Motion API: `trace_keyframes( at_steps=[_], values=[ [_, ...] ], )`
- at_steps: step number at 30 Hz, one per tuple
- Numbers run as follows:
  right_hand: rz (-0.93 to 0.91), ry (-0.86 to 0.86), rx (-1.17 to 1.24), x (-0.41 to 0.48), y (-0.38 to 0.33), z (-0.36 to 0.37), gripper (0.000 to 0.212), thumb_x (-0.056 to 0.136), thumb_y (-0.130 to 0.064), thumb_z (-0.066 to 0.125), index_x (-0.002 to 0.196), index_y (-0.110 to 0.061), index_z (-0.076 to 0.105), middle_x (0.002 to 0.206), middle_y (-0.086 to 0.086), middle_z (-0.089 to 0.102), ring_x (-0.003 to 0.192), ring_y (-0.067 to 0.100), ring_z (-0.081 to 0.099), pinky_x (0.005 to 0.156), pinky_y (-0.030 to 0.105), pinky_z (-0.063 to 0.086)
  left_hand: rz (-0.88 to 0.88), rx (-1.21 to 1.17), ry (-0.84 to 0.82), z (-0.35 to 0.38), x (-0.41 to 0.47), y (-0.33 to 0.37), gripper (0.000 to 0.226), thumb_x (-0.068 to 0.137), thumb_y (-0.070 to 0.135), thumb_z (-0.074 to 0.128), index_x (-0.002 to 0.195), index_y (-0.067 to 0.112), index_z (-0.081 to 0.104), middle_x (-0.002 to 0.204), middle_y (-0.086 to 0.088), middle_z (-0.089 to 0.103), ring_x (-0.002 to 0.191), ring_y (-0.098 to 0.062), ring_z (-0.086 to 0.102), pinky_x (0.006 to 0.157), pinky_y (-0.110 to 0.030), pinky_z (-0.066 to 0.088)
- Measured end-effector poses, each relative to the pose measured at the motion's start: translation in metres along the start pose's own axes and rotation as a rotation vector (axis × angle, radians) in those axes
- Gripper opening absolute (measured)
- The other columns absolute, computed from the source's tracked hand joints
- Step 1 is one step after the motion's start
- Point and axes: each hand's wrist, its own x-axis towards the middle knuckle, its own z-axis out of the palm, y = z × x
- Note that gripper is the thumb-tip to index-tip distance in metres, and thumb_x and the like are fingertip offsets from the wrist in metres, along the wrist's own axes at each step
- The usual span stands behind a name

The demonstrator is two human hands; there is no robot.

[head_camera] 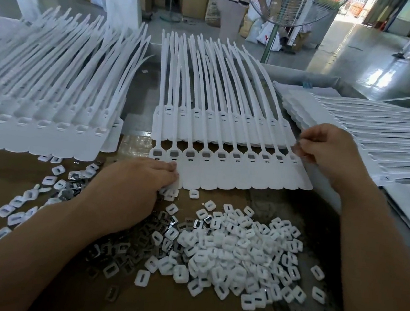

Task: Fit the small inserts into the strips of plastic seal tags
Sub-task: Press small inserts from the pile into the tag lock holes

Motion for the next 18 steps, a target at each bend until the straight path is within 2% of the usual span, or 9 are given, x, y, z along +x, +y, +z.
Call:
trace_keyframes(
  at_steps=[2, 5, 8, 12, 15, 18],
  values=[
    [0.015, 0.045, -0.015, 0.0023, 0.0024, -0.0054, 0.019, 0.086, 0.001, 0.056, 0.085, -0.018, 0.062, 0.074, -0.003, 0.063, 0.055, -0.002, 0.061, 0.048, 0.007, 0.043, 0.005, 0.001, 0.002, 0.0013, -0.0004, -0.0007, 0.061, 0.081, 0.003, 0.040, 0.134, 0.034, 0.041, 0.141, 0.023, 0.032, 0.129, 0.001, 0.032, 0.106, -0.023, 0.030],
    [0.057, 0.042, -0.044, 0.0015, 0.0060, -0.0064, 0.020, 0.084, 0.001, 0.059, 0.077, -0.018, 0.062, 0.070, 0.001, 0.065, 0.048, 0.000, 0.061, 0.047, 0.011, 0.046, 0.012, 0.002, 0.010, 0.0017, -0.0009, -0.0009, 0.060, 0.082, 0.003, 0.040, 0.134, 0.033, 0.041, 0.141, 0.023, 0.033, 0.129, 0.001, 0.033, 0.105, -0.021, 0.027],
    [0.097, 0.032, -0.112, 0.0014, 0.0070, -0.0038, 0.014, 0.083, 0.000, 0.061, 0.077, -0.013, 0.062, 0.069, 0.004, 0.065, 0.058, 0.011, 0.065, 0.057, 0.021, 0.052, 0.018, 0.005, 0.012, 0.0016, -0.0006, -0.0009, 0.060, 0.082, 0.004, 0.041, 0.134, 0.033, 0.041, 0.141, 0.023, 0.032, 0.129, 0.001, 0.032, 0.105, -0.019, 0.026],
    [0.101, -0.034, -0.210, 0.0004, 0.0048, -0.0005, 0.015, 0.084, 0.000, 0.060, 0.078, -0.013, 0.066, 0.076, 0.003, 0.062, 0.071, 0.016, 0.057, 0.071, 0.028, 0.047, 0.018, 0.007, -0.001, 0.0008, -0.0012, -0.0015, 0.060, 0.083, 0.004, 0.041, 0.135, 0.033, 0.039, 0.142, 0.023, 0.031, 0.130, 0.001, 0.030, 0.105, -0.018, 0.024],
    [0.144, -0.117, -0.202, -0.0015, 0.0035, 0.0004, 0.021, 0.084, 0.001, 0.060, 0.070, -0.014, 0.066, 0.072, -0.003, 0.059, 0.071, 0.011, 0.053, 0.068, 0.026, 0.044, 0.021, 0.010, -0.005, -0.0006, -0.0012, -0.0010, 0.060, 0.083, 0.004, 0.040, 0.135, 0.033, 0.039, 0.143, 0.023, 0.030, 0.130, 0.001, 0.029, 0.106, -0.017, 0.023],
    [0.178, -0.132, -0.187, -0.0020, 0.0030, 0.0026, 0.029, 0.083, 0.002, 0.060, 0.063, -0.018, 0.062, 0.075, -0.002, 0.059, 0.083, 0.017, 0.055, 0.069, 0.029, 0.045, 0.016, 0.009, -0.006, -0.0016, -0.0018, -0.0010, 0.060, 0.083, 0.005, 0.040, 0.135, 0.033, 0.039, 0.143, 0.023, 0.030, 0.130, 0.001, 0.029, 0.105, -0.018, 0.023]
  ],
)
